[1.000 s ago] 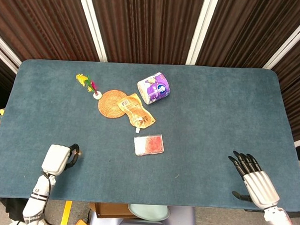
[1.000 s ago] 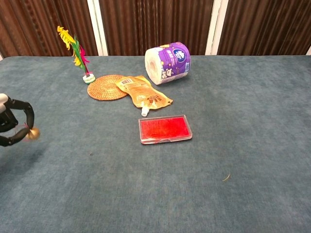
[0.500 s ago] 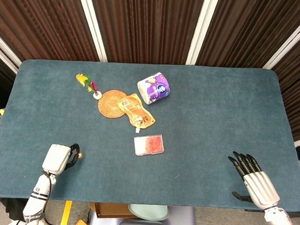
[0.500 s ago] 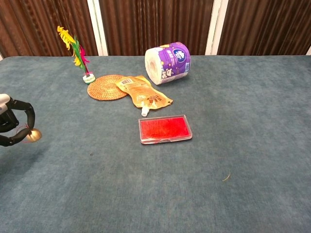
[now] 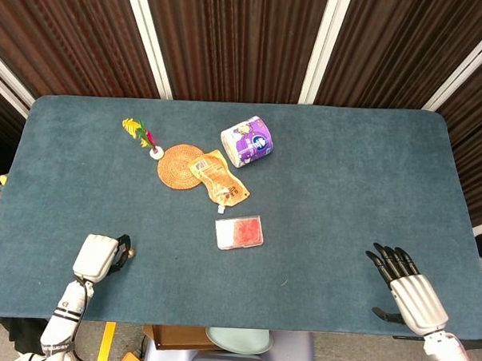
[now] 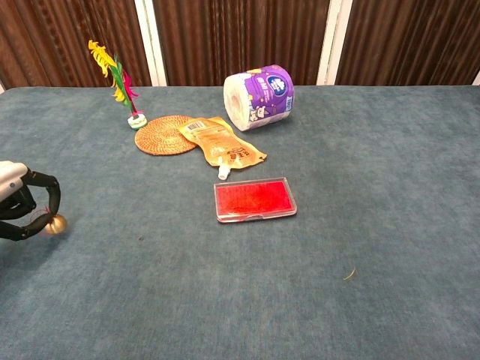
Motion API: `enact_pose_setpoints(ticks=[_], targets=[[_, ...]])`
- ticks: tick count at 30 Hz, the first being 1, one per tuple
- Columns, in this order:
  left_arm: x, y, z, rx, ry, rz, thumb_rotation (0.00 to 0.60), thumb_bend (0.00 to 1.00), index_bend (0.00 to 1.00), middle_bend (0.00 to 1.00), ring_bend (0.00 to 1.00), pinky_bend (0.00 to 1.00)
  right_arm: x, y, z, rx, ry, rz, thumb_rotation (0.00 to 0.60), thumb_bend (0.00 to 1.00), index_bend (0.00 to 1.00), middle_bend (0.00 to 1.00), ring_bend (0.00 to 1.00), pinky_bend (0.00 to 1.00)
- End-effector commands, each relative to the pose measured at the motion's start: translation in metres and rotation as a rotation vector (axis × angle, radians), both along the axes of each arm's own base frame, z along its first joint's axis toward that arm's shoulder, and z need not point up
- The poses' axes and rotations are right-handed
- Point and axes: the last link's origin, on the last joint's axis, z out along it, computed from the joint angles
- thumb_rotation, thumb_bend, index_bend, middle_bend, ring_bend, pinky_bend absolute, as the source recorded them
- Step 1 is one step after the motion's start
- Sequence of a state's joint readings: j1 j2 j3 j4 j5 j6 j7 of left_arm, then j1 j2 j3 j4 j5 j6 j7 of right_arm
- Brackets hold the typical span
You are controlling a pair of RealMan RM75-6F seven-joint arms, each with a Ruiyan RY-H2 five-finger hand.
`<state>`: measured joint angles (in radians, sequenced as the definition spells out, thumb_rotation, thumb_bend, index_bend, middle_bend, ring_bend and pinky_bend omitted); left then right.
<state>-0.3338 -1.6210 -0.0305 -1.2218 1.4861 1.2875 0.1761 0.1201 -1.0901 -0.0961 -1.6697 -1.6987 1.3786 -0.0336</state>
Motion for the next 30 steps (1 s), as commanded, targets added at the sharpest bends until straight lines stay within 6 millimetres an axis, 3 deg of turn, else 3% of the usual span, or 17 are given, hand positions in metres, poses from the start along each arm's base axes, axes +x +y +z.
enact_pose_setpoints(ticks=[1, 5, 10, 15, 21, 24, 25, 27, 30], targets=[[-0.001, 0.0, -0.001, -0.003, 0.002, 0.002, 0.6, 0.45, 0.73, 1.0, 1.0, 1.0, 0.0, 0.0, 0.0, 0.0, 0.0, 0.0, 0.6, 0.18, 0.0, 0.0, 0.0, 0.0], [-0.005, -0.002, -0.005, -0.021, 0.022, 0.011, 0.6, 0.45, 0.7, 1.0, 1.0, 1.0, 0.0, 0.0, 0.001, -0.006, -0.003, -0.001, 0.6, 0.18, 0.0, 0.0, 0.0, 0.0], [-0.004, -0.005, -0.005, -0.02, 0.021, 0.002, 0.6, 0.45, 0.51, 1.0, 1.0, 1.0, 0.0, 0.0, 0.001, -0.007, -0.004, -0.001, 0.6, 0.18, 0.0, 0.0, 0.0, 0.0], [0.0, -0.009, -0.003, -0.021, 0.019, -0.008, 0.6, 0.45, 0.46, 1.0, 1.0, 1.0, 0.0, 0.0, 0.002, -0.009, -0.006, 0.001, 0.6, 0.18, 0.0, 0.0, 0.0, 0.0], [0.007, -0.019, 0.011, -0.011, -0.019, -0.029, 0.6, 0.45, 0.35, 1.0, 1.0, 1.0, 0.0, 0.001, 0.002, -0.009, -0.007, 0.003, 0.6, 0.18, 0.0, 0.0, 0.0, 0.0], [0.01, -0.025, 0.03, 0.042, -0.048, -0.043, 0.6, 0.45, 0.33, 0.97, 0.99, 1.0, 0.001, 0.002, 0.003, -0.012, -0.009, 0.004, 0.6, 0.18, 0.0, 0.0, 0.0, 0.0], [0.01, -0.029, 0.042, 0.078, -0.071, -0.049, 0.6, 0.45, 0.32, 0.9, 0.96, 0.99, 0.0, 0.002, 0.004, -0.014, -0.009, 0.004, 0.6, 0.18, 0.0, 0.0, 0.0, 0.0], [0.011, -0.04, 0.061, 0.122, -0.115, -0.061, 0.6, 0.44, 0.28, 0.68, 0.74, 0.84, 0.0, 0.002, 0.005, -0.018, -0.011, 0.003, 0.6, 0.18, 0.0, 0.0, 0.0, 0.0], [0.004, -0.066, 0.094, 0.124, -0.131, -0.049, 0.6, 0.43, 0.15, 0.18, 0.14, 0.27, -0.001, 0.002, 0.006, -0.027, -0.007, -0.001, 0.6, 0.18, 0.0, 0.0, 0.0, 0.0]])
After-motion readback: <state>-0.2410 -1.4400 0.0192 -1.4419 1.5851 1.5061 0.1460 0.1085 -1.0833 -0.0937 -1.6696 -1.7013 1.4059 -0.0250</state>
